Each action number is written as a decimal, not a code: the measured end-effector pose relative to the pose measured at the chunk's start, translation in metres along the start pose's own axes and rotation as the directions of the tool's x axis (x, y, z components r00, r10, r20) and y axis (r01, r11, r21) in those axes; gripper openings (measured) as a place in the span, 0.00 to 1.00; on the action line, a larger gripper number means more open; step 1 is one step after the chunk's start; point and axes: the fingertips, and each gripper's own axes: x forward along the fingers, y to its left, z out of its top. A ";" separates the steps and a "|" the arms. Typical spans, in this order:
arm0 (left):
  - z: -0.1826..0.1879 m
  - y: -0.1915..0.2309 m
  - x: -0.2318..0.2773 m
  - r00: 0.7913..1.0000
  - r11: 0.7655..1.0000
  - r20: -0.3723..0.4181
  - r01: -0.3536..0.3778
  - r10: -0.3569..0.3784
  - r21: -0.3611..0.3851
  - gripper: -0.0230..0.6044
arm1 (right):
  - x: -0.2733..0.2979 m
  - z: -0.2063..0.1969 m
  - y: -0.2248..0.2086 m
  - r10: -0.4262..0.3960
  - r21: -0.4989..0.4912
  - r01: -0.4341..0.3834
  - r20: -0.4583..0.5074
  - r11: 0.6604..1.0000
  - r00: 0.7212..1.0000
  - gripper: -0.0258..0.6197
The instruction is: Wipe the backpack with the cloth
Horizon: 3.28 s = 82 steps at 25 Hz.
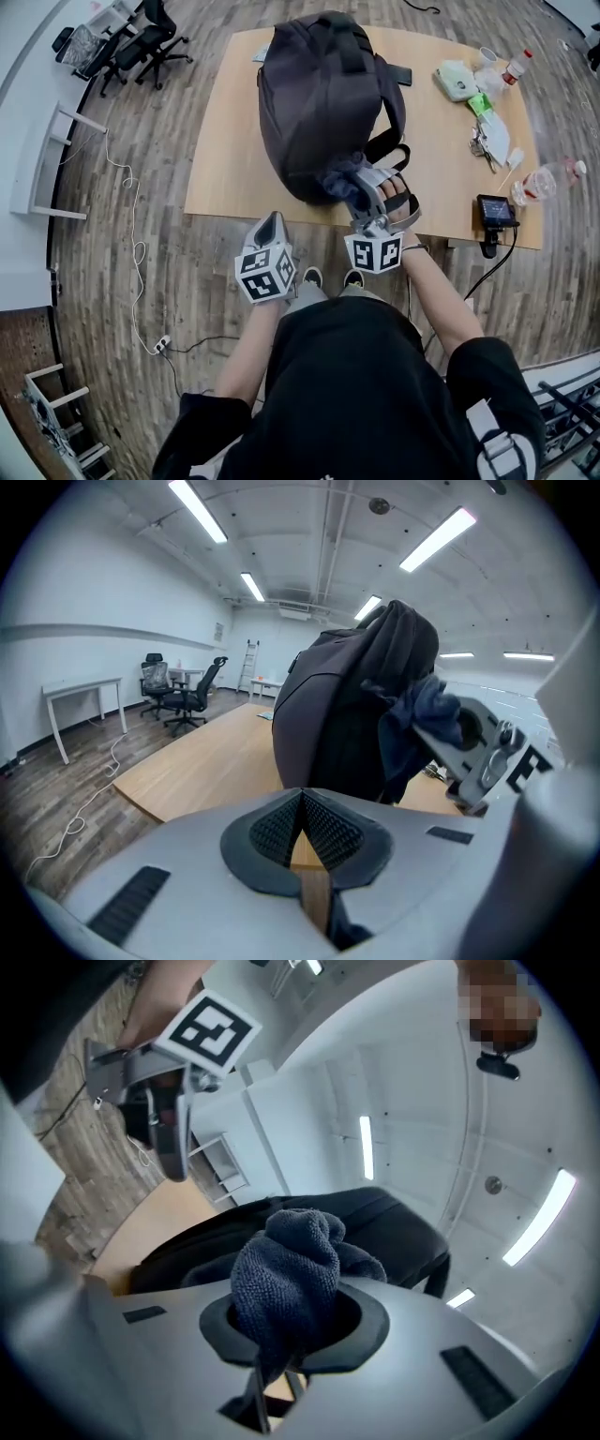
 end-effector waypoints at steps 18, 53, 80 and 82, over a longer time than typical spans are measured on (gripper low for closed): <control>-0.036 0.027 -0.041 0.997 0.997 -0.027 -0.068 0.067 -0.038 0.06 | -0.029 -0.066 0.160 0.353 0.136 -0.326 -0.326 0.936 0.877 0.14; -0.020 0.040 -0.052 0.993 0.990 0.038 -0.110 0.114 -0.085 0.06 | 0.048 0.108 -0.108 -0.092 -0.154 0.092 0.007 0.984 0.996 0.14; -0.032 0.054 -0.054 0.988 0.982 0.000 -0.155 0.155 -0.108 0.06 | 0.041 0.037 0.156 0.390 -0.166 -0.426 -0.210 0.890 0.897 0.14; -0.032 0.053 -0.056 0.988 0.983 -0.001 -0.151 0.152 -0.103 0.06 | 0.031 0.027 0.186 0.425 -0.198 -0.473 -0.241 0.859 0.873 0.14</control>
